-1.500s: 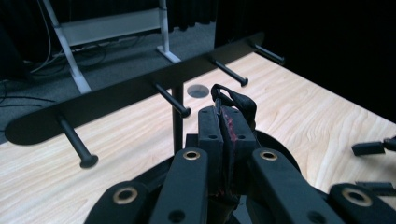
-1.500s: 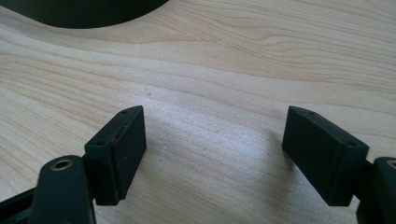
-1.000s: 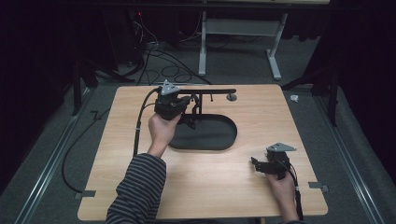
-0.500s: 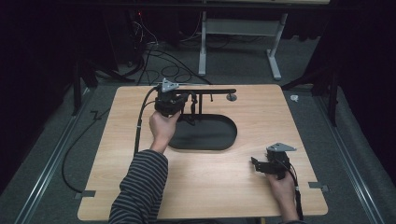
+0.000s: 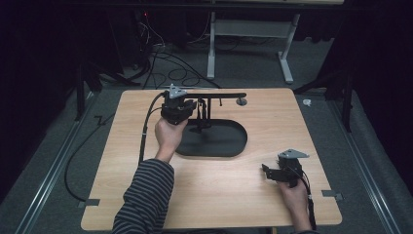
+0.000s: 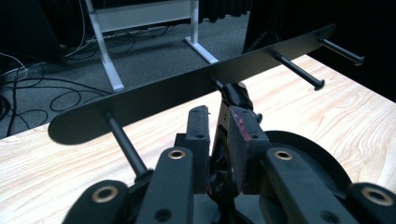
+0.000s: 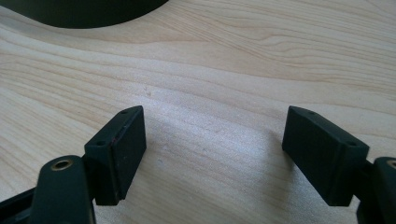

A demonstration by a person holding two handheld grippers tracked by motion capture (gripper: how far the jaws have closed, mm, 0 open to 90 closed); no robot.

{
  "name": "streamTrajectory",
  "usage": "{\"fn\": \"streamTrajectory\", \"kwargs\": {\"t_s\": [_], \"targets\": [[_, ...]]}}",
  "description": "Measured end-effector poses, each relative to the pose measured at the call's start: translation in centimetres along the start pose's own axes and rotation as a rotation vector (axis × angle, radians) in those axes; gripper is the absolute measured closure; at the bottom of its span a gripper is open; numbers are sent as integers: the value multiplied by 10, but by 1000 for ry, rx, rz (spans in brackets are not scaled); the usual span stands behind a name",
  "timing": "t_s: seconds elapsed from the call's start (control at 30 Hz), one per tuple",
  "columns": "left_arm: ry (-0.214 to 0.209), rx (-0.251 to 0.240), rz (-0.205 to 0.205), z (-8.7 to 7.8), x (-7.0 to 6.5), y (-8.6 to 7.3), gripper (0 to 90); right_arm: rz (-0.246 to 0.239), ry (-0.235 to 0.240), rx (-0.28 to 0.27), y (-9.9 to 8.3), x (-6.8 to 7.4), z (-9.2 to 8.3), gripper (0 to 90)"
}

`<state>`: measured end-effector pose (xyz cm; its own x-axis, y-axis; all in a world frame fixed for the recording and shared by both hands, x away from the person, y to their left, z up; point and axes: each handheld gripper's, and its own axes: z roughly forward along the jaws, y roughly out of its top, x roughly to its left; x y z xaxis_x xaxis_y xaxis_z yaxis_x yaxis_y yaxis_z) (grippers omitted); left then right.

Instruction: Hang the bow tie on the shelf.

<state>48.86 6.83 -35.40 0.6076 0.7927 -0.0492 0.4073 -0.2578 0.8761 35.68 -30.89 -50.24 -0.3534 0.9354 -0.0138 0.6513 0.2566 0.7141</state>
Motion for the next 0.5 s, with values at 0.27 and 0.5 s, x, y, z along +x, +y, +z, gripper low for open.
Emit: {"fn": "streamTrajectory", "kwargs": {"t_s": [0.27,0.5], "targets": [[-16,-7,6,-15,1,-5,735,0,0,0,0,0,0,227],[-31,-31,-2,-27,2,-6,713,-2,0,-1,0,0,0,227]]}}
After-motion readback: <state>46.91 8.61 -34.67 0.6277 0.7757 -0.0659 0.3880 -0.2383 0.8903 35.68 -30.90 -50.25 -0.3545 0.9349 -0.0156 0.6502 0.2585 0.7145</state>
